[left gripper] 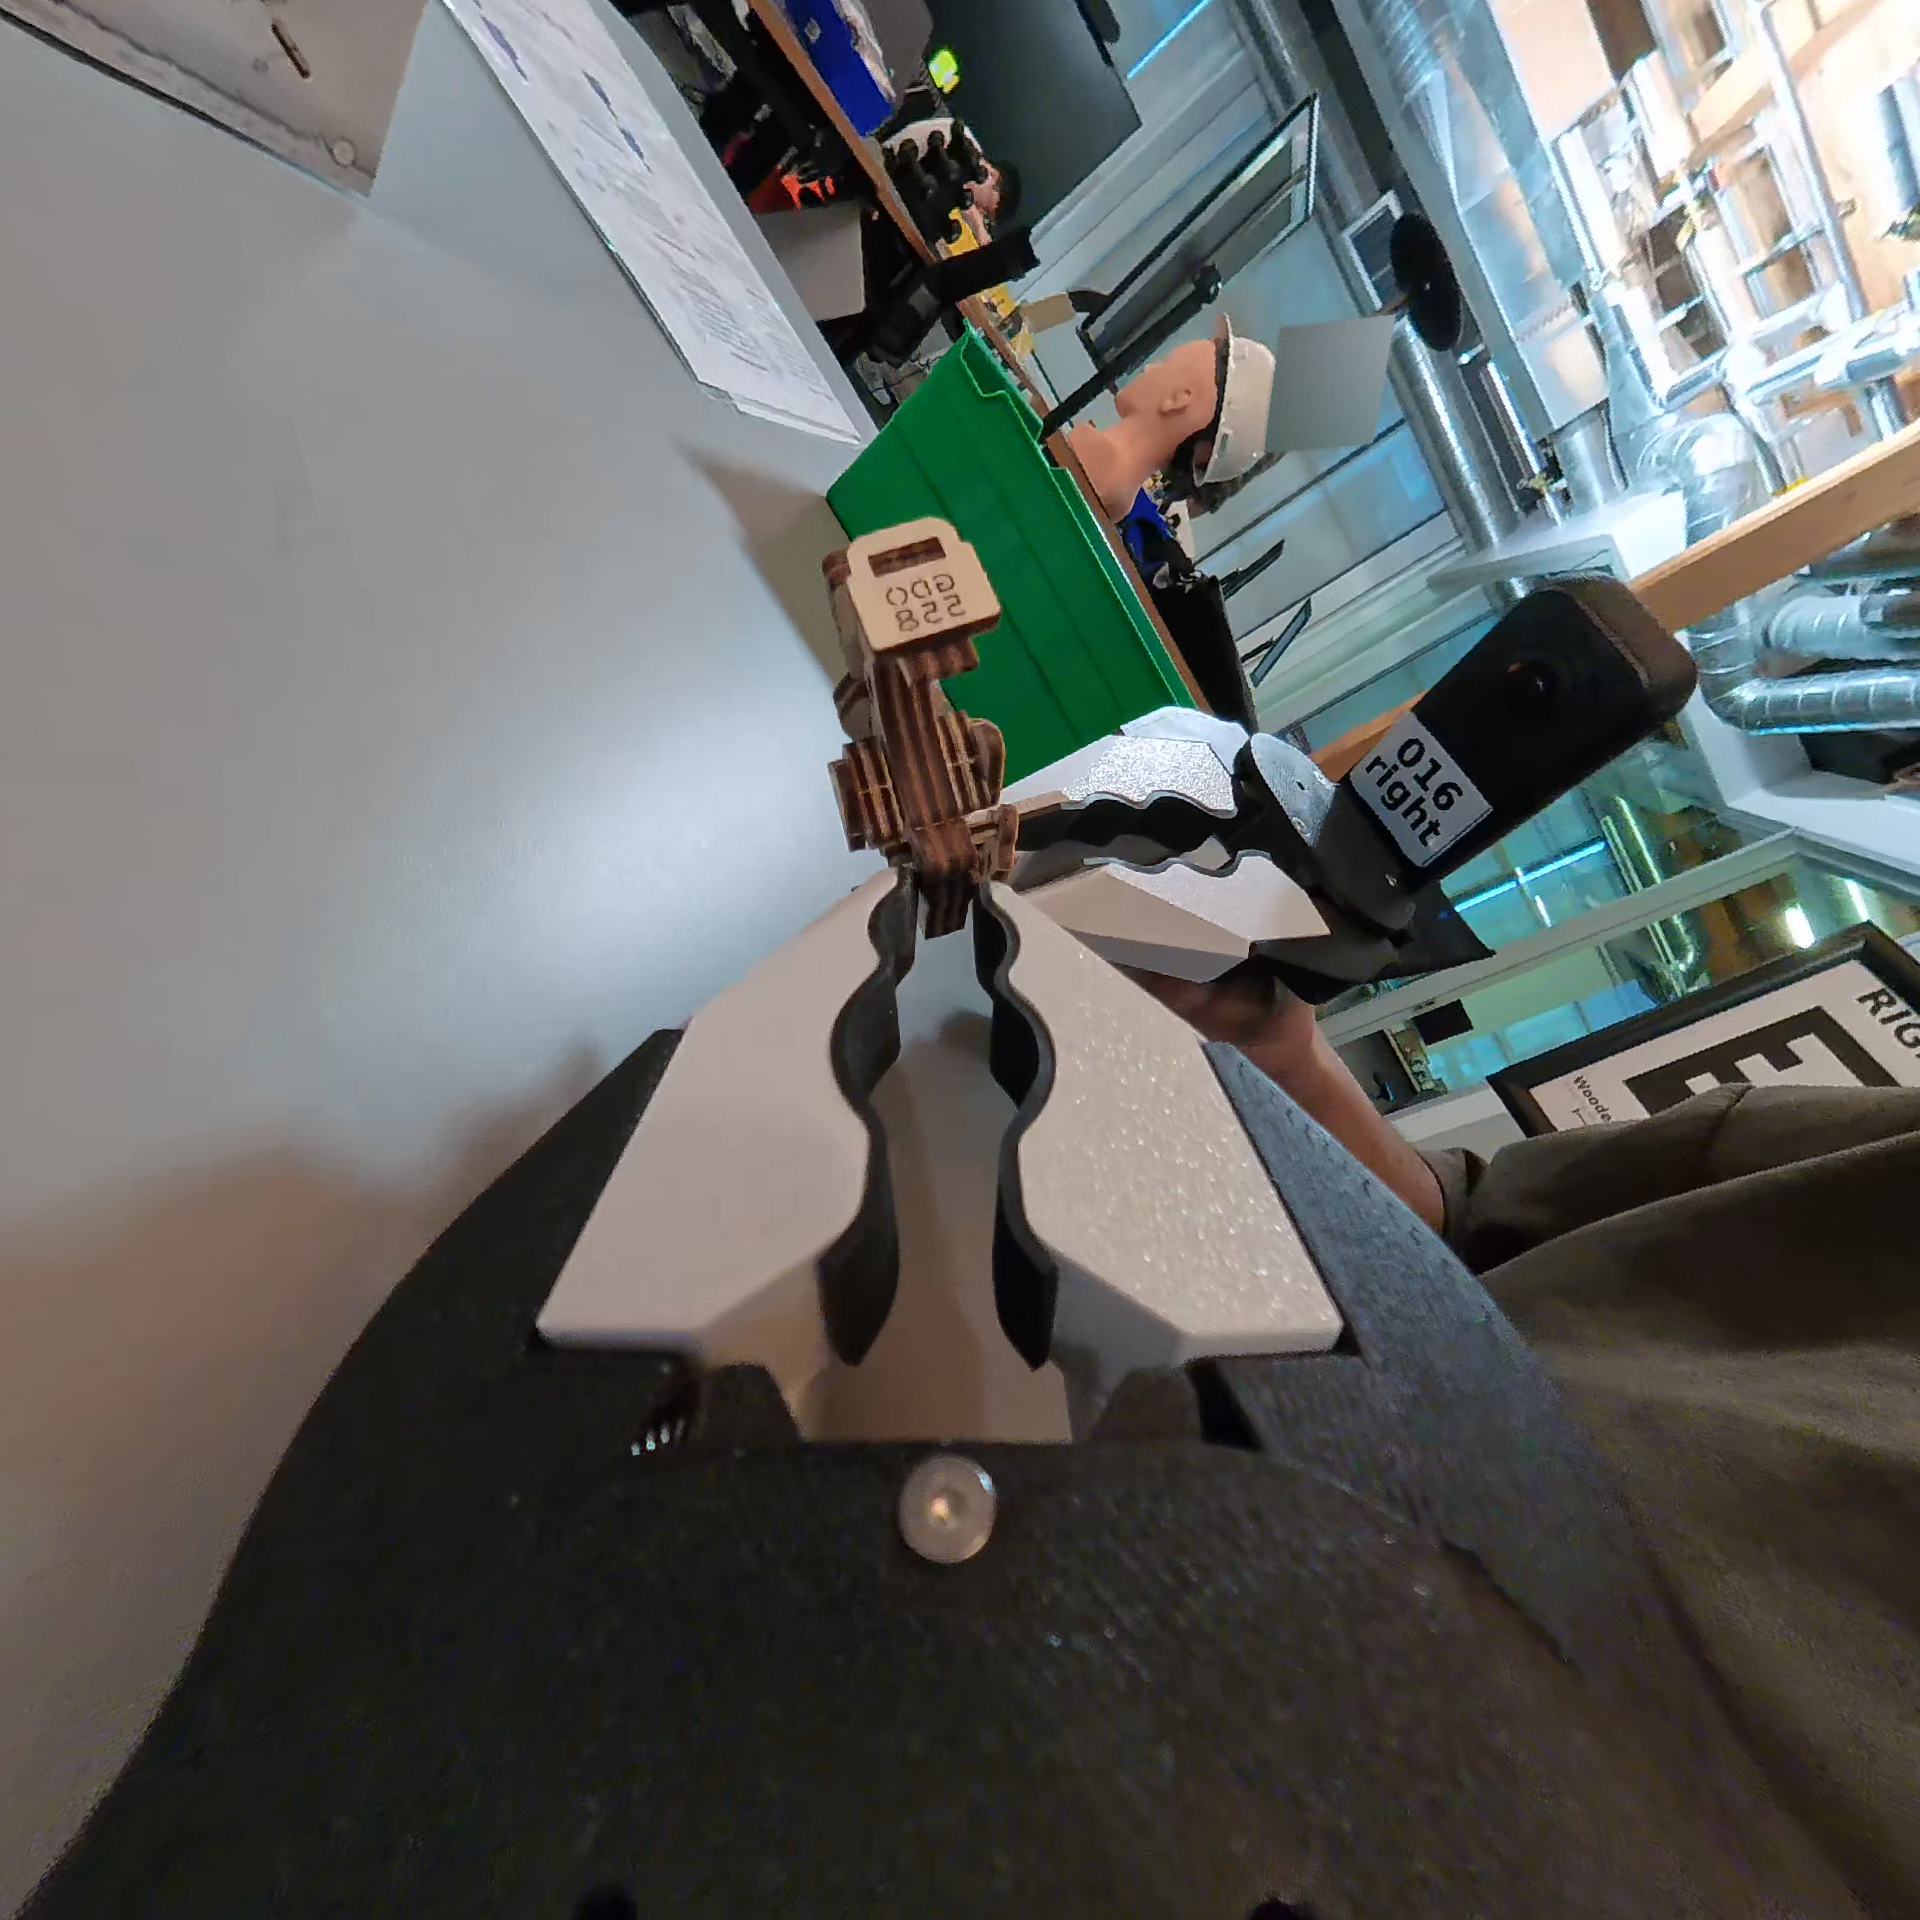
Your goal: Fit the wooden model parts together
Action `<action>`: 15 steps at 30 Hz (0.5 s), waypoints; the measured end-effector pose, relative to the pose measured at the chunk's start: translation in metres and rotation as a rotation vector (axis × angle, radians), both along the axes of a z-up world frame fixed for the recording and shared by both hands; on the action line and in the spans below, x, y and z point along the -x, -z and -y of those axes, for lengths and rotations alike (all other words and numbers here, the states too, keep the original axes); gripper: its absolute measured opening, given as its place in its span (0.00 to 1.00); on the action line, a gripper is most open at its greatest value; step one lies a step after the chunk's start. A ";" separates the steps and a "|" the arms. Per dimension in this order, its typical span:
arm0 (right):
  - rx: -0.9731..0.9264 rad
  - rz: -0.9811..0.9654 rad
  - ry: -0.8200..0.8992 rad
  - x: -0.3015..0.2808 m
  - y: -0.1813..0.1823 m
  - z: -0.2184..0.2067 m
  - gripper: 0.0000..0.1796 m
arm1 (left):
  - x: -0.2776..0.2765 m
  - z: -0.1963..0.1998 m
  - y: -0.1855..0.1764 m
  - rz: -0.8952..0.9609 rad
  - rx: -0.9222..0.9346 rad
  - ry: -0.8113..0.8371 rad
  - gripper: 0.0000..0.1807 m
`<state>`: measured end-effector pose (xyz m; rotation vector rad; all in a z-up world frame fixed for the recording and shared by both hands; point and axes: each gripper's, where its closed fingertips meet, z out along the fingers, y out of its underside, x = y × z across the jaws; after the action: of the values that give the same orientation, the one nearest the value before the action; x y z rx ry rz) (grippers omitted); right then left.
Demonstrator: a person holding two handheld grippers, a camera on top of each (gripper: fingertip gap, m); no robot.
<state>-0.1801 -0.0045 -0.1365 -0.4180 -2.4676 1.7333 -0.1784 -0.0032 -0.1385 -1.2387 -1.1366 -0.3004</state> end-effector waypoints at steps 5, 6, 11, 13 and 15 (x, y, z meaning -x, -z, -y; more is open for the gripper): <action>-0.009 0.029 -0.017 -0.001 0.004 -0.001 0.06 | -0.003 -0.002 -0.005 -0.016 -0.026 0.032 0.07; -0.014 0.034 -0.020 -0.001 0.005 -0.002 0.06 | -0.004 -0.002 -0.006 -0.021 -0.026 0.033 0.08; -0.070 0.075 -0.035 -0.004 0.019 0.000 0.06 | -0.006 -0.003 -0.001 0.021 -0.037 0.052 0.06; -0.092 0.065 -0.037 -0.004 0.023 0.000 0.06 | -0.006 -0.002 0.004 0.047 -0.023 0.047 0.06; -0.093 0.067 -0.034 -0.004 0.023 0.000 0.06 | -0.004 0.004 0.004 0.048 -0.015 0.029 0.05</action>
<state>-0.1758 -0.0043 -0.1595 -0.4344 -2.6046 1.6344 -0.1744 -0.0074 -0.1427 -1.2418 -1.1565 -0.3615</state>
